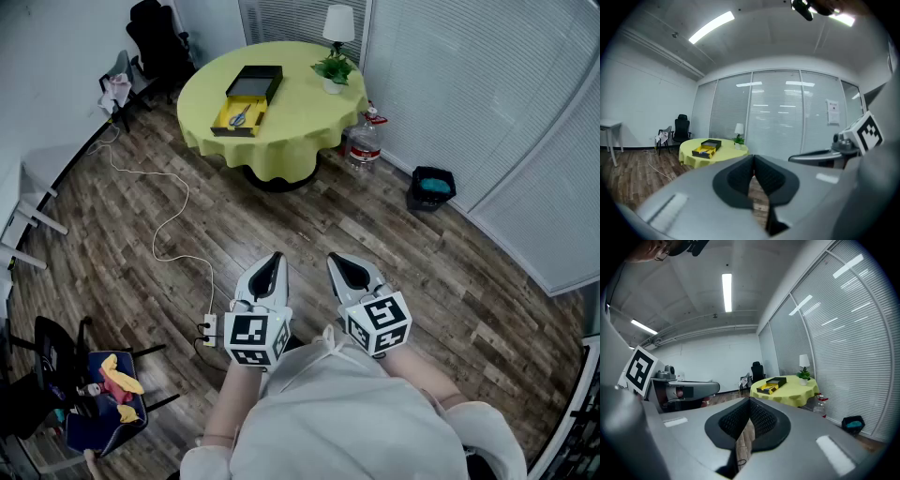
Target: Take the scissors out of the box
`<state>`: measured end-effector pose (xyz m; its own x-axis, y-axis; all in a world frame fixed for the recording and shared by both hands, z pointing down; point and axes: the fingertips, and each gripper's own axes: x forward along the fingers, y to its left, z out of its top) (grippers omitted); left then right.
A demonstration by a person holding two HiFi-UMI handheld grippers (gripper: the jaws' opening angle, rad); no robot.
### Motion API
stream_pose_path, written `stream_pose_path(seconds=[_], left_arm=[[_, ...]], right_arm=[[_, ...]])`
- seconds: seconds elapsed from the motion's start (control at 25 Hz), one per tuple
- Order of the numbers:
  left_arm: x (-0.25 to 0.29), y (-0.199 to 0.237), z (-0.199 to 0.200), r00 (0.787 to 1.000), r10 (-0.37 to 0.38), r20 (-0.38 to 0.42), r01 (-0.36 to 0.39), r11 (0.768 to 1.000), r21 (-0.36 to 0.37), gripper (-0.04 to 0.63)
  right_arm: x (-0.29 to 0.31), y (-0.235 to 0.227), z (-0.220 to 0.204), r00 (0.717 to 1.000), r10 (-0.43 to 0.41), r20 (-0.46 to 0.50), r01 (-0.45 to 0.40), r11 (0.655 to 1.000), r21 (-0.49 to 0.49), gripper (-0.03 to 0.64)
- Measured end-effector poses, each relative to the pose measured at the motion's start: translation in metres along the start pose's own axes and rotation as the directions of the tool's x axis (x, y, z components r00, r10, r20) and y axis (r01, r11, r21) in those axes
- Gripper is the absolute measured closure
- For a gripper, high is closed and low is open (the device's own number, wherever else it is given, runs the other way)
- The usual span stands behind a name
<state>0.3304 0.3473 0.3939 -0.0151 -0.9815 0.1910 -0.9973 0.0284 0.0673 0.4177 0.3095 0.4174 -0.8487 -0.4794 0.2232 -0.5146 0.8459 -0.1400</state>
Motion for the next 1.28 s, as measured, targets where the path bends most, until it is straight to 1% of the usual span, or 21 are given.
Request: stream_pose_path(seconds=[0.44,0.68,0.88,1.04,1.28], left_arm=[[0.005,0.008,-0.008,1.0,0.015,-0.023,-0.015,1.0,-0.013,0.588],[0.012,0.009,-0.013,0.999,0.019,-0.047,-0.02,1.0,-0.019,0.588],[0.02,0.017,-0.029,0.996,0.028,-0.08,-0.031,0.999,-0.031,0.588],[0.029,0.049,-0.037,0.994,0.047,-0.099,-0.053,0.997,-0.057,0.588],[0.061,0.125,-0.033,0.992,0.057,-0.109,-0.066,0.994,-0.087,0.588]], right_arm=[[0.008,0.001,-0.009,0.999,0.01,-0.031,-0.01,1.0,0.007,0.618],[0.016,-0.003,-0.016,0.998,0.031,-0.054,-0.028,0.998,0.06,0.618],[0.033,-0.004,-0.03,0.995,0.051,-0.088,-0.043,0.995,0.086,0.618],[0.065,0.002,-0.036,0.991,0.066,-0.118,-0.055,0.994,0.094,0.618],[0.14,0.009,-0.026,0.988,0.059,-0.142,-0.046,0.995,0.093,0.618]])
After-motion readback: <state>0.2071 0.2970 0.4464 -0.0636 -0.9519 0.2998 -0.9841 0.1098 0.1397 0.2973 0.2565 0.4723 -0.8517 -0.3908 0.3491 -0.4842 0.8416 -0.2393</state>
